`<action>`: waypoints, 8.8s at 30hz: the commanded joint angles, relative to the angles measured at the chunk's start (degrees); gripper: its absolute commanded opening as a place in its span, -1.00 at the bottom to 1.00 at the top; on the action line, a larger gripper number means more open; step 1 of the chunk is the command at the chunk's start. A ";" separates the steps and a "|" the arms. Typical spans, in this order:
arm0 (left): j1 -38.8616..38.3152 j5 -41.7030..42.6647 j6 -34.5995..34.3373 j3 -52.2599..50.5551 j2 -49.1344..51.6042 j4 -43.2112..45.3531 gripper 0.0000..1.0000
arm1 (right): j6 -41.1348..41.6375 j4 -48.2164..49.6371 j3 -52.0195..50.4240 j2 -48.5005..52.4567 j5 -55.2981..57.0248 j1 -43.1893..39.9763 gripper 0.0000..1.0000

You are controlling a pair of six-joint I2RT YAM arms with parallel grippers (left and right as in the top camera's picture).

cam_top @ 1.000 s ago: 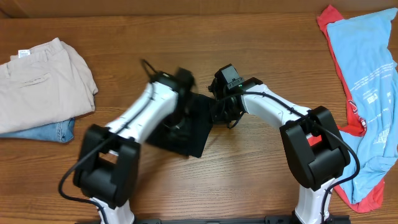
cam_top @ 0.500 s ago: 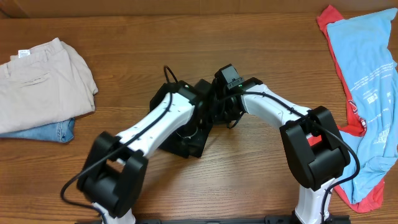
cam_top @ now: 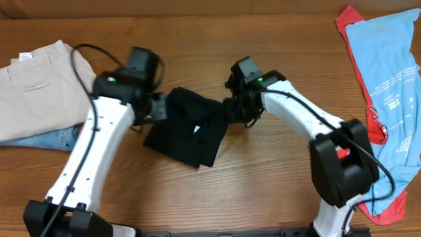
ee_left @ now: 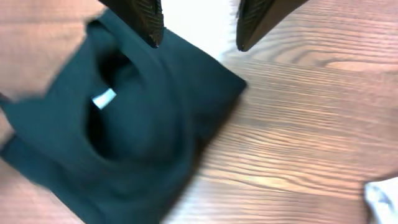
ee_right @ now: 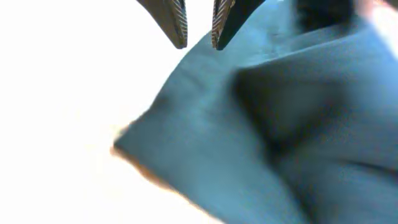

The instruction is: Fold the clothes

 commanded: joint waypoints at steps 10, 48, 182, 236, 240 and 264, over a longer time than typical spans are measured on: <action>9.20 5.35 1.25 0.33 1.11 1.79 -0.14 | 0.28 1.27 2.95 -5.66 -4.42 6.64 -0.56; 9.20 5.35 2.71 0.33 1.14 1.38 -0.13 | 15.39 14.88 -3.06 -0.94 2.89 9.75 -0.15; -0.15 30.84 26.47 0.22 19.71 32.59 0.25 | 7.80 -5.11 -6.73 -10.49 5.42 -3.19 -0.57; -2.19 0.68 13.88 0.44 17.57 21.97 0.43 | -9.40 -18.93 -6.73 -13.86 -4.92 9.40 -0.56; -1.90 0.46 13.90 0.42 21.38 20.44 0.46 | -9.42 -18.10 -7.34 -13.86 -4.42 15.28 -0.67; 0.68 0.92 12.63 -0.15 27.52 -4.07 0.43 | -8.83 -4.63 -16.28 -3.56 3.43 8.37 -0.68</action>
